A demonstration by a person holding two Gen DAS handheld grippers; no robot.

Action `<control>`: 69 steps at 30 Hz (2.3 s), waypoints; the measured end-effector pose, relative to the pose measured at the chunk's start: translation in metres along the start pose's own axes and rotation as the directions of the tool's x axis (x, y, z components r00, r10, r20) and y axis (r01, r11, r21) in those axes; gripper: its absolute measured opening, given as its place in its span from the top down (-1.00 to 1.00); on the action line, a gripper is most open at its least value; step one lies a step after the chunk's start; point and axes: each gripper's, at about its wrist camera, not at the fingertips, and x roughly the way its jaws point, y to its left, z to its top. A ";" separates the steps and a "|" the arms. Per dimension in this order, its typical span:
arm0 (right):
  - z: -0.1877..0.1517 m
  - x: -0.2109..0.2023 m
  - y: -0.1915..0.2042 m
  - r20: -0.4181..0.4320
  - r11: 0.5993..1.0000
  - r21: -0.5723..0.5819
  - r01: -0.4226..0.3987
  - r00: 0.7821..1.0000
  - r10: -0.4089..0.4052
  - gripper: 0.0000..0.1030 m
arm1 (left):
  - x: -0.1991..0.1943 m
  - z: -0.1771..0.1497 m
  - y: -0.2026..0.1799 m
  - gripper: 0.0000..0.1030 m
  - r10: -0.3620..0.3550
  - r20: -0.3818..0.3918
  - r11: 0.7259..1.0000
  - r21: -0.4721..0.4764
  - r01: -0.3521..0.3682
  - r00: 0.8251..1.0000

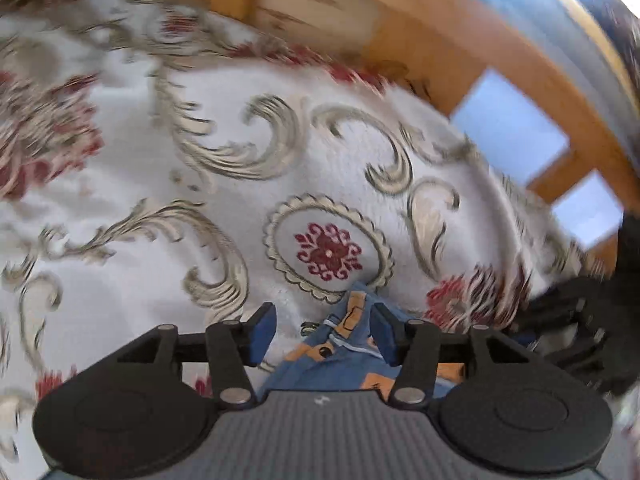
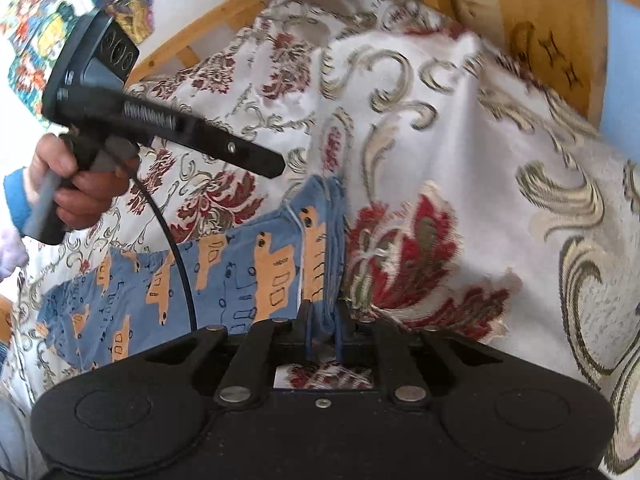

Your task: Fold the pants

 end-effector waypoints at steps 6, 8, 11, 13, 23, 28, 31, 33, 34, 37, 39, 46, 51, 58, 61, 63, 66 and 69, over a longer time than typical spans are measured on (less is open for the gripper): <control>-0.009 -0.005 0.039 0.060 0.970 -0.214 0.113 0.993 -0.102 0.79 | -0.019 -0.010 0.007 -0.10 -0.090 0.018 0.939 -0.333 0.091 0.996; -0.013 -0.005 0.053 0.090 0.942 -0.294 0.160 0.986 -0.140 0.79 | -0.012 -0.012 0.003 -0.09 -0.137 -0.009 0.898 -0.424 0.120 0.991; -0.019 -0.004 0.070 0.124 0.895 -0.395 0.209 0.977 -0.173 0.79 | 0.000 -0.015 -0.010 -0.09 -0.148 -0.051 0.869 -0.484 0.105 0.988; -0.023 -0.001 0.078 0.137 0.863 -0.450 0.232 0.972 -0.190 0.79 | 0.008 -0.014 -0.019 -0.09 -0.120 -0.079 0.865 -0.498 0.065 0.990; -0.024 -0.001 0.084 0.142 0.819 -0.517 0.251 0.968 -0.207 0.79 | 0.033 0.006 -0.053 0.04 0.130 -0.237 0.881 -0.417 -0.221 0.963; -0.027 0.001 0.087 0.142 0.800 -0.539 0.262 0.965 -0.221 0.79 | 0.042 0.016 -0.067 0.05 0.203 -0.276 0.887 -0.354 -0.296 0.939; -0.029 0.002 0.090 0.150 0.786 -0.554 0.275 0.961 -0.230 0.79 | 0.049 0.023 -0.080 0.06 0.242 -0.301 0.886 -0.319 -0.337 0.922; -0.029 0.002 0.090 0.155 0.778 -0.562 0.280 0.960 -0.233 0.79 | 0.053 0.027 -0.088 0.13 0.267 -0.320 0.881 -0.301 -0.365 0.909; -0.029 0.002 0.090 0.157 0.776 -0.564 0.283 0.959 -0.235 0.79 | 0.057 0.030 -0.091 0.18 0.279 -0.328 0.878 -0.294 -0.378 0.903; -0.029 0.002 0.090 0.163 0.773 -0.567 0.286 0.958 -0.235 0.79 | 0.066 0.038 -0.096 0.66 0.282 -0.334 0.873 -0.299 -0.385 0.899; -0.029 0.001 0.090 0.168 0.772 -0.568 0.286 0.958 -0.232 0.79 | 0.063 0.037 -0.095 0.77 0.274 -0.319 0.875 -0.310 -0.373 0.907; -0.024 -0.006 0.102 0.175 0.789 -0.543 0.289 0.957 -0.230 0.79 | 0.032 0.020 -0.077 0.80 0.167 -0.226 0.883 -0.399 -0.248 0.960; -0.019 -0.015 0.128 0.194 0.787 -0.548 0.283 0.958 -0.210 0.79 | -0.001 0.000 -0.060 0.81 0.058 -0.125 0.874 -0.472 -0.111 0.990; -0.018 -0.019 0.179 0.207 0.778 -0.571 0.261 0.963 -0.172 0.79 | -0.055 -0.041 -0.027 0.81 -0.057 0.043 0.855 -0.514 0.071 0.997; -0.019 -0.019 0.203 0.213 0.772 -0.582 0.254 0.964 -0.157 0.79 | -0.075 -0.066 -0.010 0.81 -0.093 0.100 0.846 -0.517 0.131 0.991; -0.019 -0.018 0.219 0.217 0.764 -0.593 0.254 0.964 -0.152 0.79 | -0.089 -0.082 0.001 0.81 -0.110 0.136 0.836 -0.523 0.166 0.985; -0.021 -0.014 0.242 0.224 0.750 -0.610 0.256 0.964 -0.146 0.79 | -0.110 -0.102 0.020 0.81 -0.126 0.187 0.820 -0.533 0.209 0.974; -0.024 -0.006 0.264 0.213 0.744 -0.624 0.240 0.968 -0.133 0.79 | -0.123 -0.123 0.035 0.81 -0.134 0.227 0.802 -0.547 0.240 0.965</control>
